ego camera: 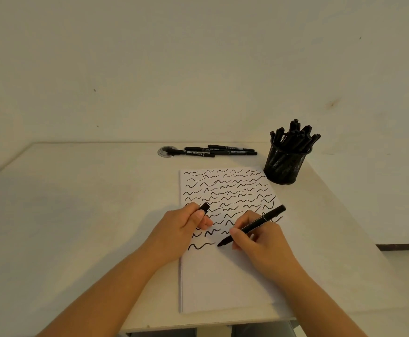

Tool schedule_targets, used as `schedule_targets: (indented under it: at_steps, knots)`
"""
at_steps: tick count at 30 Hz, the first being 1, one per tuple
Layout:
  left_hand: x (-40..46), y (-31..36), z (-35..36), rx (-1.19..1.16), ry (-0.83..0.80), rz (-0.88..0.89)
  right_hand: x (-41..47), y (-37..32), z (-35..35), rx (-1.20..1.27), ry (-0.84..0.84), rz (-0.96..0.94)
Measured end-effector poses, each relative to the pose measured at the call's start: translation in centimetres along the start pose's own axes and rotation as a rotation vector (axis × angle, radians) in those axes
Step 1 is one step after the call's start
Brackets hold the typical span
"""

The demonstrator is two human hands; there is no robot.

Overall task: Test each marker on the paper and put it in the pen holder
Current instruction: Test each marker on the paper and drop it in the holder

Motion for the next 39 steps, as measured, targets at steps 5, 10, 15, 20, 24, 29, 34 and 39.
schedule_targets:
  at_steps: [5,10,15,20,24,29,34,39]
  knots:
    - [-0.1,0.1,0.0,0.015,-0.001,0.000,0.0,0.2,-0.9,-0.065,0.084,-0.004]
    - [-0.2,0.0,-0.1,0.005,0.000,-0.011,-0.5,0.7,-2.5,-0.122,0.235,0.018]
    - [-0.5,0.2,-0.4,0.044,0.030,0.025,-0.9,0.7,-5.2,0.035,0.510,0.039]
    - [-0.7,0.8,-0.6,0.120,0.065,0.070,1.1,0.2,-4.3,0.309,0.419,0.085]
    - [-0.8,0.9,-0.6,0.146,0.059,0.098,2.8,0.8,-1.9,0.686,0.319,0.145]
    - [-0.9,1.0,-0.4,0.165,0.048,0.106,2.6,1.4,-0.9,0.742,0.270,0.140]
    - [-1.0,1.1,-0.3,0.166,0.041,0.114,2.5,0.7,-0.6,0.607,0.213,0.096]
    - [-1.2,1.9,-0.3,0.216,0.048,0.142,2.3,-0.4,0.1,0.517,0.111,0.025]
Point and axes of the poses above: each hand's wrist, its own x-axis towards the middle knuckle, its own z-axis out of the palm, y = z × x, the point moved 8 cm from there along x, towards the middle knuckle, and after that the axes turned 8 degrees about -z, right-handed, at the moved point
